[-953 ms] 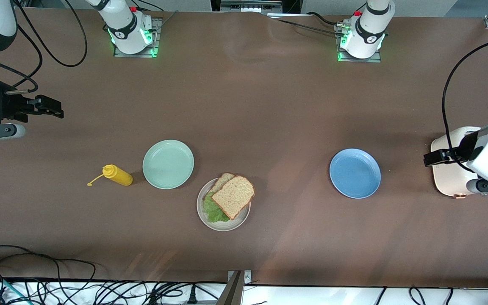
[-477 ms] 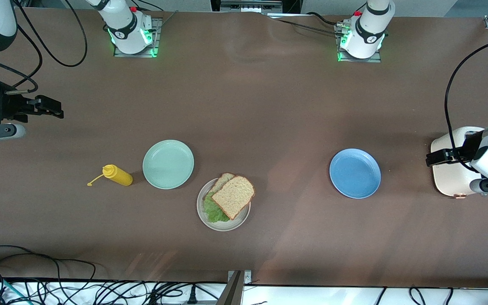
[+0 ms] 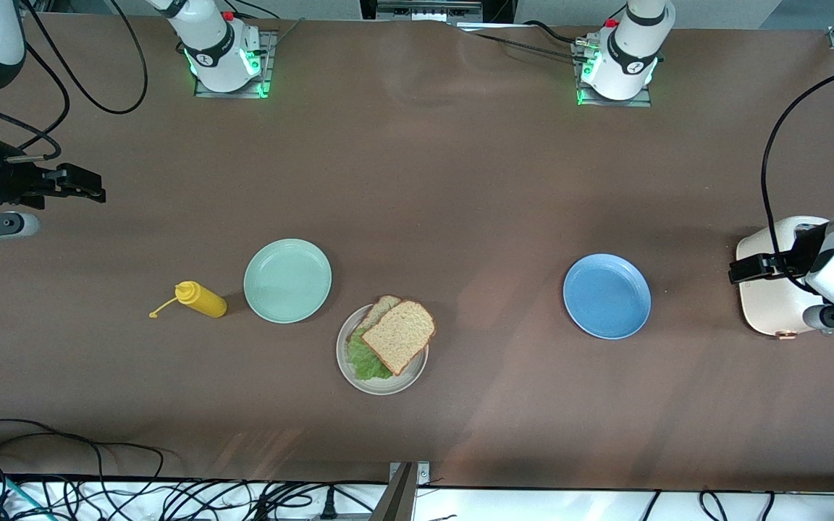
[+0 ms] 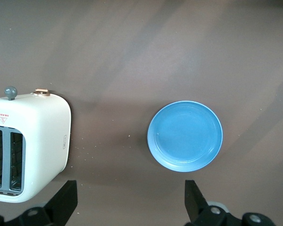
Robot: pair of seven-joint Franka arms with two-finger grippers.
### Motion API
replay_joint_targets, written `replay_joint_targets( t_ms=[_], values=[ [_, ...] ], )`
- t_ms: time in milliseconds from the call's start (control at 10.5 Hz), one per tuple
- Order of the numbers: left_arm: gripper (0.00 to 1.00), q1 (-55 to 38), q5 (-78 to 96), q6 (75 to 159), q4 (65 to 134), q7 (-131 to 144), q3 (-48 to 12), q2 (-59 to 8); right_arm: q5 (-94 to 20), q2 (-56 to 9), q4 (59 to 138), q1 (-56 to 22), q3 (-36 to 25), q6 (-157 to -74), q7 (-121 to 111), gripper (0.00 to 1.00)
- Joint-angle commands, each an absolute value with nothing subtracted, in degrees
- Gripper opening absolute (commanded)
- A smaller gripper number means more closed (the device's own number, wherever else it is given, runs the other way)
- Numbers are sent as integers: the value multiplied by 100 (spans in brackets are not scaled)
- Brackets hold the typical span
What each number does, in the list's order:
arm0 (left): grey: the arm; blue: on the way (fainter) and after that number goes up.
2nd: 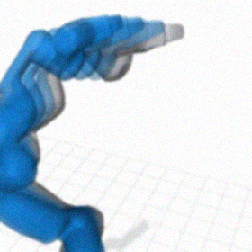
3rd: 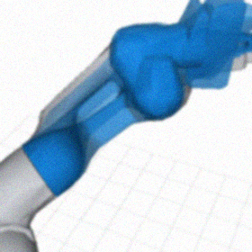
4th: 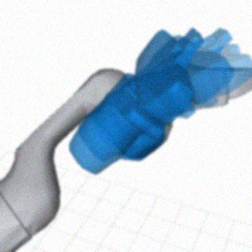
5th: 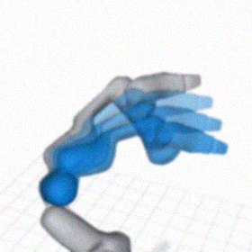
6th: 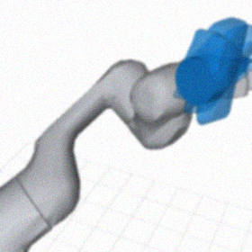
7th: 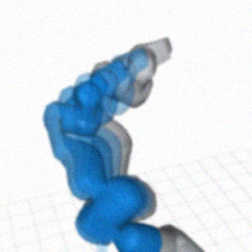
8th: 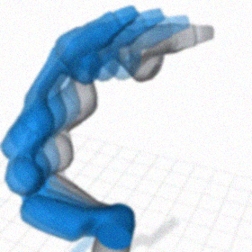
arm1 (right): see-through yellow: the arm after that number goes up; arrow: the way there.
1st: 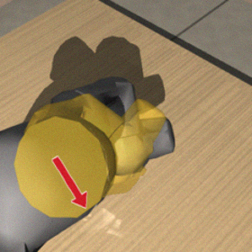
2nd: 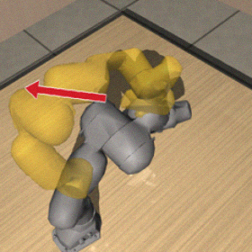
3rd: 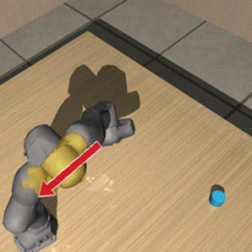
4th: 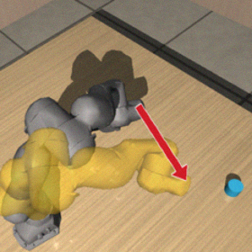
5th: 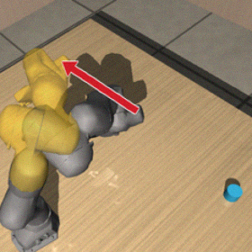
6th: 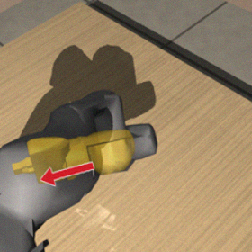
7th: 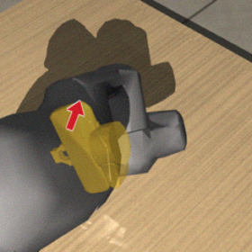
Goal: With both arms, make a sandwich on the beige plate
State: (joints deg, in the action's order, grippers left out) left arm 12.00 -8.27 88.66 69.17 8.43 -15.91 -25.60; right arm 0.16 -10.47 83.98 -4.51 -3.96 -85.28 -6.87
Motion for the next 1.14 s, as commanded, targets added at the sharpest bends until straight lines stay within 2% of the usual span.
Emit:
replay_joint_targets(
  t_ms=[0,1049],
  values=[
    [100,1292,-677,8921,6979,703,-1644,-2505,-88,-870,8587,-448,-413,-8578,-694,100],
    [100,1354,-677,8912,6987,703,-1644,-2479,-88,-870,8578,-448,-413,-8622,-694,100]
  ],
)
